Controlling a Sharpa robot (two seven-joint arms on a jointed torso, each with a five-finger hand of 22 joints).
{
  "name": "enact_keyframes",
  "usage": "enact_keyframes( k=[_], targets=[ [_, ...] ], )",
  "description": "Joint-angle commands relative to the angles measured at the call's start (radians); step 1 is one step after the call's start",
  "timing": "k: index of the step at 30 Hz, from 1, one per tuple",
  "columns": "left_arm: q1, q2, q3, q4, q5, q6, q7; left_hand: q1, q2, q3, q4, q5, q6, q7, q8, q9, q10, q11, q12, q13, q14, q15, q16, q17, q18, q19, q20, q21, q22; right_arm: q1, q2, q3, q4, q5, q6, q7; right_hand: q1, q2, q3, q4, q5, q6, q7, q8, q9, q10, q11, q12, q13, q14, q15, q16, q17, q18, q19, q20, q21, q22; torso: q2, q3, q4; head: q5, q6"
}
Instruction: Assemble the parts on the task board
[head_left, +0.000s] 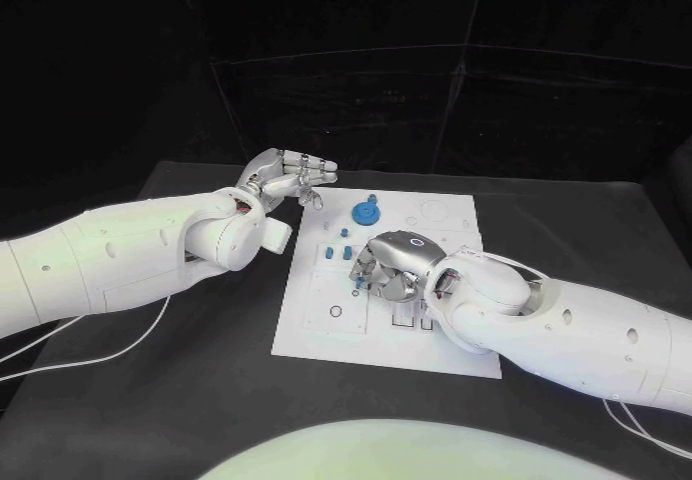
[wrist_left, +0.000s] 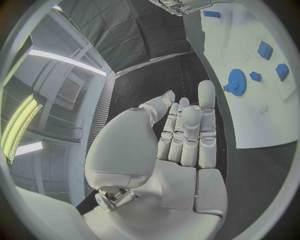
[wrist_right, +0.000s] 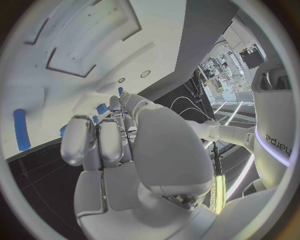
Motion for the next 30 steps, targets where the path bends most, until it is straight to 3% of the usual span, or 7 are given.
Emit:
enact_keyframes(
  k=[1, 30],
  targets=[
    [0.001, 0.001, 0.001, 0.0, 0.005, 0.012, 0.004, -0.001, 0.011, -0.005, -0.001, 0.002, 0.0, 0.002, 0.003, -0.001, 0.001, 0.002, 0.004, 0.001, -0.006, -0.002, -0.005, -0.001, 0.013, -0.001, 0.001, -0.006, -0.001, 0.0, 0.003, 0.0, 0.004, -0.013, 0.012, 0.004, -0.013, -0.001, 0.005, -0.001, -0.001, 0.006, 0.002, -0.005, 0.001, 0.005, 0.004, -0.006, 0.0, 0.037, -0.004, -0.001, 0.0, -0.003, 0.007, -0.001, 0.005, 0.002, 0.0, -0.0008, 0.0005, 0.003, -0.003],
    [0.001, 0.003, 0.001, -0.002, 0.005, 0.016, 0.001, -0.001, 0.012, -0.006, -0.001, 0.002, -0.001, 0.002, 0.003, -0.001, -0.001, 0.003, 0.005, 0.001, -0.007, -0.001, -0.005, -0.003, 0.013, 0.0, 0.001, -0.007, -0.002, -0.01, 0.031, -0.006, -0.029, -0.038, 0.056, -0.011, -0.017, -0.001, 0.008, -0.003, -0.001, 0.006, 0.002, -0.006, 0.001, 0.005, 0.005, -0.007, 0.0, 0.037, -0.004, -0.001, -0.002, -0.003, 0.007, -0.001, 0.005, 0.002, -0.001, -0.0008, 0.0001, 0.015, -0.017]
  ],
)
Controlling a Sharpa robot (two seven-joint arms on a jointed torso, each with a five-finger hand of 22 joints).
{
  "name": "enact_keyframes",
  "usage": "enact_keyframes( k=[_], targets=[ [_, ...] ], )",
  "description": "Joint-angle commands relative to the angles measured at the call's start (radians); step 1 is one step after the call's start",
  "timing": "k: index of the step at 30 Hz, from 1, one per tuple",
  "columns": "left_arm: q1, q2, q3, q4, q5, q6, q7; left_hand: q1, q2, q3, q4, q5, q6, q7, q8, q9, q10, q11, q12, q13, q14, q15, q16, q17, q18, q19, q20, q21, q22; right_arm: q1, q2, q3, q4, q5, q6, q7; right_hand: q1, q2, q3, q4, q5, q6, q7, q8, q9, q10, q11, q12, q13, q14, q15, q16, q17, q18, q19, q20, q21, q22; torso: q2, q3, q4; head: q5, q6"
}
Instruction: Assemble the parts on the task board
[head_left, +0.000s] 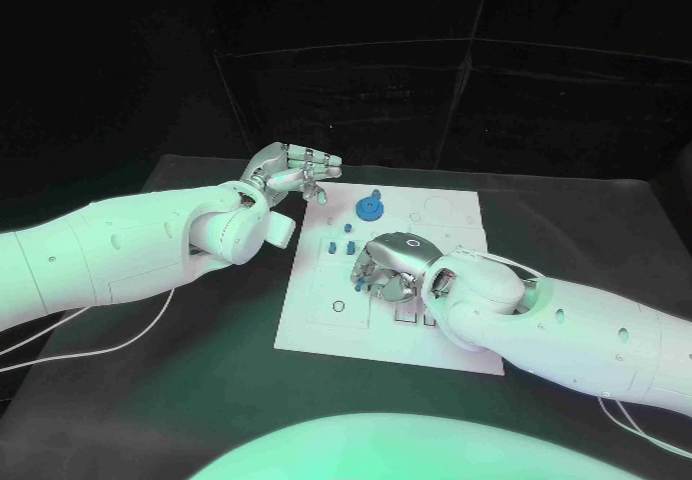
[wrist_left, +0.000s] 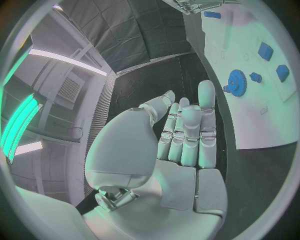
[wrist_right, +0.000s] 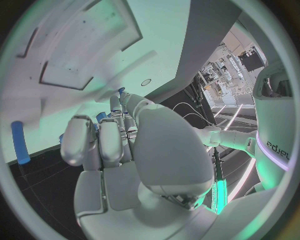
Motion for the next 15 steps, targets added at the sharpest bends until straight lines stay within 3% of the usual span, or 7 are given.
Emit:
enact_keyframes(
  k=[1, 10, 15],
  targets=[
    [0.001, 0.001, 0.001, 0.0, 0.004, 0.011, 0.003, -0.001, 0.012, -0.006, -0.001, 0.002, -0.001, 0.002, 0.003, -0.001, -0.001, 0.003, 0.005, 0.001, -0.007, -0.001, -0.005, -0.001, 0.013, 0.0, 0.001, -0.007, -0.001, 0.001, 0.002, -0.002, 0.001, -0.014, 0.019, -0.006, -0.007, -0.001, 0.004, 0.001, -0.001, 0.007, 0.003, -0.003, 0.002, 0.005, 0.005, -0.007, 0.001, 0.037, -0.004, -0.001, -0.001, -0.003, 0.007, -0.001, 0.005, 0.001, 0.0, 0.0001, -0.0006, 0.001, -0.002],
    [0.001, 0.001, 0.001, 0.0, 0.004, 0.012, 0.001, -0.001, 0.012, -0.006, -0.001, 0.002, -0.001, 0.002, 0.003, -0.001, -0.001, 0.003, 0.005, 0.001, -0.007, -0.001, -0.005, -0.001, 0.013, 0.0, 0.001, -0.007, -0.001, 0.0, 0.001, -0.014, 0.004, -0.021, 0.034, -0.016, -0.019, -0.005, 0.006, -0.002, -0.003, 0.003, 0.005, -0.007, 0.001, 0.002, 0.006, -0.011, 0.0, 0.035, -0.002, -0.005, -0.007, -0.002, 0.005, 0.0, 0.003, -0.003, 0.0, -0.0005, -0.0007, 0.002, -0.004],
    [0.001, 0.001, 0.001, 0.0, 0.004, 0.012, 0.0, -0.001, 0.012, -0.006, -0.001, 0.002, -0.001, 0.002, 0.003, -0.001, -0.001, 0.003, 0.005, 0.001, -0.007, -0.001, -0.005, -0.001, 0.013, 0.0, 0.001, -0.007, -0.001, 0.0, 0.003, -0.016, 0.002, -0.021, 0.033, -0.013, -0.05, -0.015, 0.01, 0.0, -0.003, -0.026, 0.015, -0.026, -0.002, -0.034, 0.018, -0.035, -0.012, 0.034, 0.007, -0.005, -0.01, -0.001, -0.001, 0.007, -0.002, -0.011, 0.0, -0.0002, -0.0005, 0.002, -0.004]
  ],
)
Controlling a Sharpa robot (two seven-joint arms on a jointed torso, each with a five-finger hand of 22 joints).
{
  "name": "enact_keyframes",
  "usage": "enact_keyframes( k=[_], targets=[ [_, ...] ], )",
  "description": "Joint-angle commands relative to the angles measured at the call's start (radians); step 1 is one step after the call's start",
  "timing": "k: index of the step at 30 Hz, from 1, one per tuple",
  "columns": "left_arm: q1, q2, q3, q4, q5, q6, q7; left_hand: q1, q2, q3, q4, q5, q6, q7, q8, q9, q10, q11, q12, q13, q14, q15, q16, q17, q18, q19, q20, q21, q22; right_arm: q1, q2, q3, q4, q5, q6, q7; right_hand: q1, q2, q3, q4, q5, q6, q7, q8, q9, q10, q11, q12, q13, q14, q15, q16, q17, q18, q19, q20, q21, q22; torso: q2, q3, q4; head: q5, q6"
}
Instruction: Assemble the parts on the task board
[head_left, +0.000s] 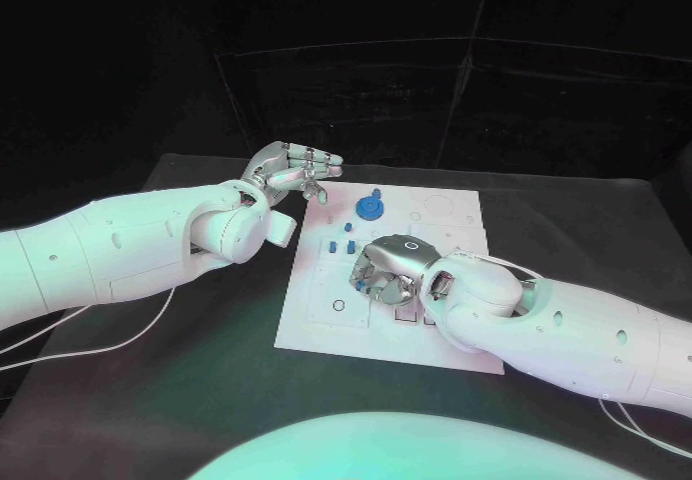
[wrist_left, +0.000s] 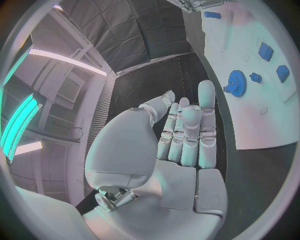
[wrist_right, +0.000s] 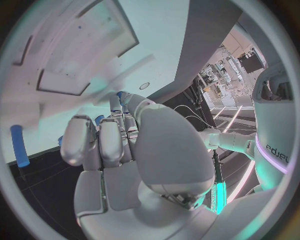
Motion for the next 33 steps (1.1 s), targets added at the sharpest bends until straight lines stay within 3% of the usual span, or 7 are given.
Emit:
enact_keyframes(
  k=[1, 10, 17, 25, 29, 33],
  targets=[
    [0.001, 0.001, 0.001, 0.001, 0.004, 0.011, 0.002, -0.001, 0.012, -0.006, -0.001, 0.002, -0.001, 0.002, 0.003, -0.001, -0.001, 0.003, 0.005, 0.001, -0.007, -0.001, -0.005, -0.001, 0.013, 0.0, 0.001, -0.007, -0.001, -0.001, 0.0, -0.004, -0.003, -0.009, 0.023, -0.007, -0.027, -0.005, 0.01, 0.005, -0.003, -0.03, 0.007, -0.016, -0.004, -0.04, 0.011, -0.025, -0.014, 0.033, 0.011, -0.008, -0.008, -0.001, -0.003, 0.01, -0.003, -0.007, 0.0, 0.0001, 0.0, 0.0, 0.0],
    [0.001, 0.001, 0.001, 0.0, 0.004, 0.016, -0.001, 0.0, 0.013, -0.007, -0.002, 0.002, -0.002, 0.003, 0.003, -0.002, -0.002, 0.003, 0.006, 0.001, -0.007, -0.001, -0.005, -0.001, 0.013, 0.0, 0.001, -0.007, -0.002, -0.001, -0.003, -0.005, -0.003, 0.006, -0.036, 0.006, -0.064, -0.034, 0.021, -0.001, -0.007, -0.12, 0.035, -0.026, -0.005, -0.153, 0.047, -0.077, -0.058, 0.022, 0.041, -0.025, -0.04, 0.011, -0.036, 0.039, -0.038, -0.071, 0.0, 0.0003, 0.0001, -0.001, 0.001],
    [0.001, 0.0, 0.001, -0.001, 0.004, 0.021, -0.005, 0.0, 0.013, -0.007, -0.002, 0.002, -0.002, 0.003, 0.003, -0.002, -0.002, 0.003, 0.006, 0.001, -0.007, -0.001, -0.005, -0.001, 0.013, 0.0, 0.001, -0.007, -0.002, -0.001, -0.022, -0.005, 0.015, 0.036, -0.115, 0.033, -0.068, -0.03, 0.025, -0.005, 0.0, -0.135, 0.036, -0.022, -0.002, -0.151, 0.048, -0.061, -0.061, 0.022, 0.042, -0.024, -0.043, 0.012, -0.036, 0.043, -0.039, -0.073, -0.002, 0.0003, -0.0011, -0.005, 0.008],
    [0.001, -0.002, 0.0, -0.004, 0.004, 0.023, -0.007, 0.0, 0.013, -0.008, -0.001, 0.002, -0.003, 0.003, 0.003, -0.002, -0.003, 0.004, 0.007, 0.001, -0.008, -0.001, -0.005, -0.002, 0.013, 0.0, 0.001, -0.008, -0.002, 0.001, -0.099, -0.004, 0.083, 0.064, -0.163, 0.036, -0.072, -0.033, 0.025, -0.006, 0.003, -0.131, 0.037, -0.02, -0.001, -0.147, 0.047, -0.054, -0.061, 0.02, 0.042, -0.029, -0.053, 0.013, -0.038, 0.043, -0.042, -0.079, -0.002, -0.0005, -0.0029, -0.011, 0.019],
    [0.001, -0.002, 0.0, -0.004, 0.004, 0.025, -0.007, 0.0, 0.013, -0.008, -0.001, 0.002, -0.003, 0.003, 0.003, -0.002, -0.003, 0.004, 0.007, 0.001, -0.008, -0.001, -0.005, -0.002, 0.013, 0.0, 0.001, -0.008, -0.002, 0.022, -0.154, 0.002, 0.107, 0.087, -0.144, 0.007, -0.082, -0.041, 0.018, -0.006, -0.001, -0.141, 0.033, -0.023, -0.002, -0.163, 0.047, -0.054, -0.065, 0.011, 0.042, -0.052, -0.085, 0.022, -0.058, 0.042, -0.067, -0.126, -0.003, -0.0006, -0.0044, -0.021, 0.027],
    [0.001, -0.003, 0.0, -0.004, 0.004, 0.025, -0.008, 0.0, 0.014, -0.008, -0.001, 0.002, -0.003, 0.003, 0.004, -0.002, -0.003, 0.004, 0.007, 0.002, -0.008, -0.001, -0.006, -0.003, 0.013, 0.0, 0.001, -0.008, -0.002, 0.061, -0.208, 0.011, 0.116, 0.1, -0.103, -0.022, -0.095, -0.05, -0.006, -0.006, -0.007, -0.172, 0.027, -0.025, -0.003, -0.192, 0.045, -0.051, -0.067, 0.005, 0.039, -0.069, -0.108, 0.026, -0.068, 0.041, -0.085, -0.154, -0.002, -0.002, -0.0028, -0.035, 0.034]
  ],
)
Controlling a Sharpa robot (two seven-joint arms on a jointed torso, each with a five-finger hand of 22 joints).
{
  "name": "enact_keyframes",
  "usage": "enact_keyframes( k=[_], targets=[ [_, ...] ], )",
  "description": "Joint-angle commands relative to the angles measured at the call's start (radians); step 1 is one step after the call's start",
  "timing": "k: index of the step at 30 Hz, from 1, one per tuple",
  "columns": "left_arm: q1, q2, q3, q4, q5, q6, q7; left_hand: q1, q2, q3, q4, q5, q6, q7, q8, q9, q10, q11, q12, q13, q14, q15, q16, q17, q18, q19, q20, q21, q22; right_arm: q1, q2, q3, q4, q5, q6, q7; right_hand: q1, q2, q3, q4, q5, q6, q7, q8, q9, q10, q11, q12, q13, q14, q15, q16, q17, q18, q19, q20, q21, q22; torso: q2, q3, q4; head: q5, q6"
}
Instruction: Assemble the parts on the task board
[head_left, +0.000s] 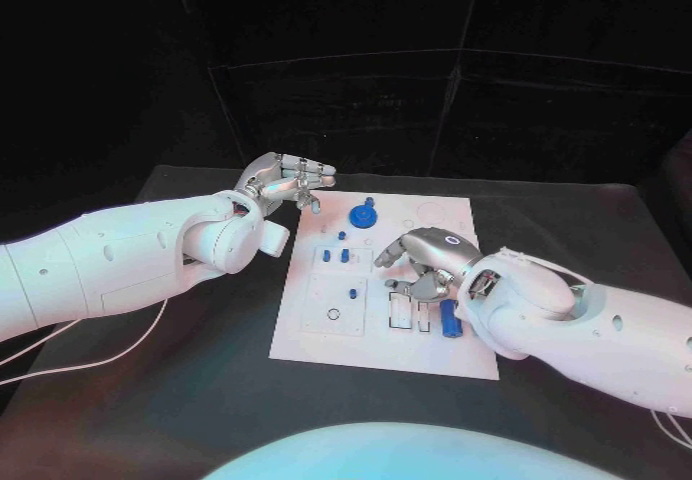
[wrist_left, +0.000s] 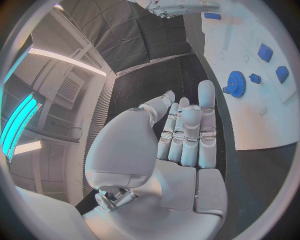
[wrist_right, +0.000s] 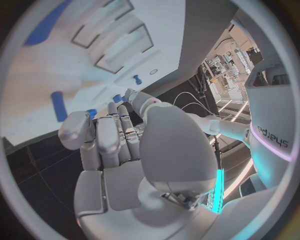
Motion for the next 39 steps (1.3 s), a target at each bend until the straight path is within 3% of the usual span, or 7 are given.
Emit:
enact_keyframes(
  k=[1, 3, 8, 25, 30, 39],
  targets=[
    [0.001, -0.001, 0.0, 0.001, 0.003, 0.013, 0.001, 0.004, 0.01, -0.005, 0.002, 0.002, -0.003, 0.003, 0.004, -0.001, -0.003, 0.004, 0.003, 0.002, -0.008, -0.001, -0.006, -0.002, 0.013, 0.0, 0.001, -0.004, -0.001, 0.022, -0.026, 0.003, 0.008, 0.034, 0.02, -0.038, -0.015, -0.004, -0.019, 0.0, -0.004, -0.016, -0.003, -0.004, -0.001, -0.015, -0.002, 0.009, 0.0, 0.005, 0.003, -0.006, -0.008, 0.01, -0.004, 0.0, -0.006, -0.006, 0.001, -0.0018, 0.0019, -0.012, 0.007],
    [0.001, -0.001, 0.0, 0.001, 0.003, 0.014, 0.001, 0.004, 0.01, -0.005, 0.002, 0.002, -0.003, 0.003, 0.004, -0.001, -0.003, 0.004, 0.003, 0.002, -0.008, -0.001, -0.006, -0.002, 0.013, 0.0, 0.001, -0.004, -0.001, 0.039, -0.052, 0.006, 0.007, 0.035, 0.051, -0.054, -0.021, -0.006, -0.047, 0.001, -0.003, -0.028, -0.007, -0.003, 0.0, -0.028, -0.005, 0.016, 0.0, 0.006, 0.0, -0.01, -0.014, 0.01, -0.002, -0.001, -0.01, -0.01, 0.001, -0.0013, 0.0018, -0.014, 0.01],
    [0.001, 0.0, 0.0, 0.001, 0.003, 0.012, 0.001, 0.004, 0.01, -0.005, 0.002, 0.002, -0.003, 0.003, 0.004, -0.001, -0.003, 0.004, 0.003, 0.002, -0.008, -0.001, -0.006, -0.002, 0.013, 0.0, 0.001, -0.004, -0.001, 0.052, -0.079, 0.007, -0.008, 0.033, 0.088, -0.071, -0.023, -0.003, -0.095, 0.004, -0.008, -0.046, -0.021, -0.003, 0.0, -0.045, -0.008, 0.029, 0.001, 0.008, -0.002, -0.009, -0.015, 0.011, -0.001, -0.004, -0.017, -0.018, 0.002, -0.0004, 0.0014, -0.015, 0.012],
    [0.001, 0.002, 0.0, 0.001, 0.003, 0.014, -0.001, 0.004, 0.01, -0.005, 0.002, 0.002, -0.003, 0.003, 0.004, -0.001, -0.003, 0.004, 0.003, 0.002, -0.008, -0.001, -0.006, -0.002, 0.013, 0.0, 0.001, -0.004, -0.001, 0.057, -0.053, 0.007, -0.063, 0.013, 0.14, -0.072, 0.01, 0.03, -0.119, -0.002, 0.004, -0.042, -0.026, 0.001, 0.003, -0.046, -0.01, 0.06, 0.002, 0.009, -0.005, -0.013, -0.026, 0.011, 0.004, -0.008, -0.024, -0.025, 0.001, 0.0004, 0.0019, -0.019, 0.015],
    [0.001, 0.003, 0.0, 0.0, 0.003, 0.015, -0.001, 0.004, 0.01, -0.005, 0.002, 0.002, -0.003, 0.003, 0.004, -0.001, -0.003, 0.004, 0.003, 0.002, -0.008, -0.001, -0.006, -0.002, 0.013, 0.0, 0.001, -0.004, -0.001, 0.057, -0.035, 0.006, -0.077, 0.012, 0.161, -0.066, 0.017, 0.045, -0.108, 0.0, 0.011, -0.01, -0.027, 0.009, 0.006, 0.013, -0.022, 0.095, 0.003, 0.006, -0.014, -0.023, -0.042, 0.009, 0.012, -0.013, -0.021, -0.019, 0.002, 0.0001, 0.0017, -0.017, 0.011],
    [0.001, 0.005, 0.0, -0.002, 0.003, 0.017, -0.002, 0.004, 0.01, -0.005, 0.002, 0.002, -0.003, 0.003, 0.004, -0.001, -0.003, 0.004, 0.003, 0.002, -0.008, -0.001, -0.006, -0.002, 0.013, 0.0, 0.001, -0.004, -0.001, 0.057, -0.021, 0.006, -0.085, 0.011, 0.188, -0.061, 0.021, 0.053, -0.073, 0.007, 0.012, 0.061, -0.029, 0.027, 0.011, 0.127, -0.04, 0.115, 0.004, 0.02, -0.028, 0.005, -0.013, 0.0, 0.041, -0.027, 0.007, 0.032, 0.001, 0.0006, 0.0009, -0.016, 0.009]
  ],
)
